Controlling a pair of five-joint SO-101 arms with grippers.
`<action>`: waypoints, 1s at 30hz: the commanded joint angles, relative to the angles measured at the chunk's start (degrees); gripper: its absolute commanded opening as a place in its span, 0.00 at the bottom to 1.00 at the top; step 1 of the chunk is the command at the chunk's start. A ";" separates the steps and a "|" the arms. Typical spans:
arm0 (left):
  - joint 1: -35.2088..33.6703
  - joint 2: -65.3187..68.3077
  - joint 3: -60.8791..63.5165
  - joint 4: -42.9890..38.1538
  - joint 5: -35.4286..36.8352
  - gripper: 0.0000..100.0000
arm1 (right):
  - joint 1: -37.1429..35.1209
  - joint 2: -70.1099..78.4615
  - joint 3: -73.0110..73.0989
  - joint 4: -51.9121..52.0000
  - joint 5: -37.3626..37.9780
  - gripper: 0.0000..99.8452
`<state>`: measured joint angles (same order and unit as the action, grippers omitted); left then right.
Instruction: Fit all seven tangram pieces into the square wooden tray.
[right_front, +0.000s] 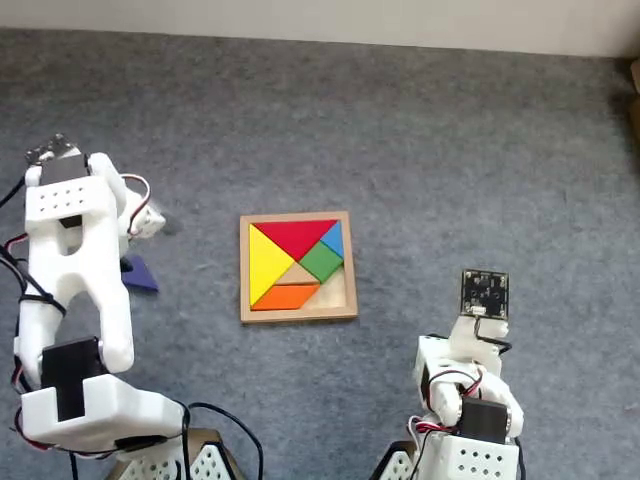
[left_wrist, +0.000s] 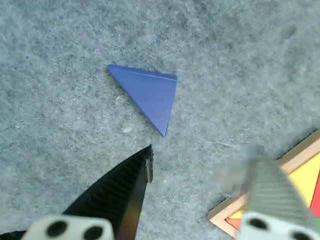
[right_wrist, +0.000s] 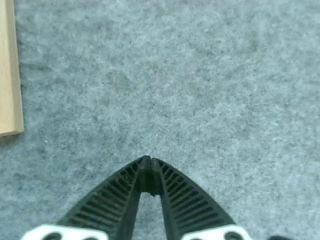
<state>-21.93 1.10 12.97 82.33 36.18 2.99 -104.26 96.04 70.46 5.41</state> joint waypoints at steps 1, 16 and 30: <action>-3.03 -1.45 0.57 0.18 -0.18 0.39 | 0.92 -0.66 3.91 -1.10 0.62 0.01; -7.43 -1.36 17.36 -19.25 8.09 0.39 | 0.92 -0.66 3.91 -0.92 0.62 0.01; -9.01 18.07 -1.19 -11.16 11.96 0.32 | 0.92 -0.66 3.91 -0.92 0.62 0.01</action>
<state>-28.79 17.10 17.63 68.53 46.73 2.99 -104.26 96.04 70.46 5.41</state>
